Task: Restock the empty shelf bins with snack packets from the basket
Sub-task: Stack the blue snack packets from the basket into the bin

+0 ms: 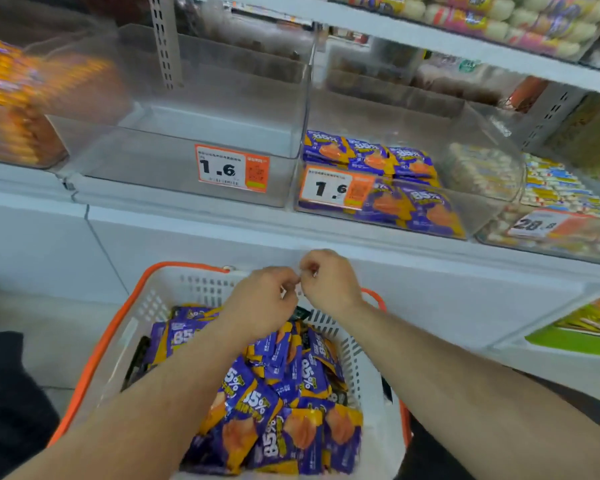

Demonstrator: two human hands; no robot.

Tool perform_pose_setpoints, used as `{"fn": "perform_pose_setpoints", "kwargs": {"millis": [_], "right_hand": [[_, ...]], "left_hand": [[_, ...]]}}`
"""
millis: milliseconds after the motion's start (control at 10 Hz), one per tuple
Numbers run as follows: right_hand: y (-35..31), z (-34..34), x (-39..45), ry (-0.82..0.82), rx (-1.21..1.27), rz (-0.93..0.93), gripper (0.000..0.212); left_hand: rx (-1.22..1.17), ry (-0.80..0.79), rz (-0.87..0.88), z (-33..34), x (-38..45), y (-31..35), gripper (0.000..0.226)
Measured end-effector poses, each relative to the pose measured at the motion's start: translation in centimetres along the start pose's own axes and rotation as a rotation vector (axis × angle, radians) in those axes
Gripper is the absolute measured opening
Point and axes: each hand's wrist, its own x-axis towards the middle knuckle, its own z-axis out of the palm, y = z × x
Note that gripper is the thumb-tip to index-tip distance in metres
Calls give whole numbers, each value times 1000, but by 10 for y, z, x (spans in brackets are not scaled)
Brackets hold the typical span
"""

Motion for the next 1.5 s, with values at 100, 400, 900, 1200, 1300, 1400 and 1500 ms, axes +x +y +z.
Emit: {"fn": "perform_pose_setpoints", "kwargs": {"millis": [100,400,900,1200,1300,1400,1500], "right_hand": [[28,42,-26,-372,-77,273,14],[82,75,-82,-880,-293,644,33],[114,67,-53,-519,-76,791,13],[63,-49,-4,-601,-248,352,11],[38,-79,2,-557,36,344,11],[9,-99,1,-515,219,287,14],[-13,-107,-3,-331,397,234,7]], "left_hand": [[0,-122,-140,15,-18,-19,23],[-105,-231,-310,39,-46,-45,21],[-94,-301,-382,46,-51,-45,25],[-232,-222,-345,25,-27,-18,45],[-358,-224,-346,11,-16,-2,68],[-570,-198,-315,0,-13,14,57],[-756,-38,-240,-11,-12,32,38]]}}
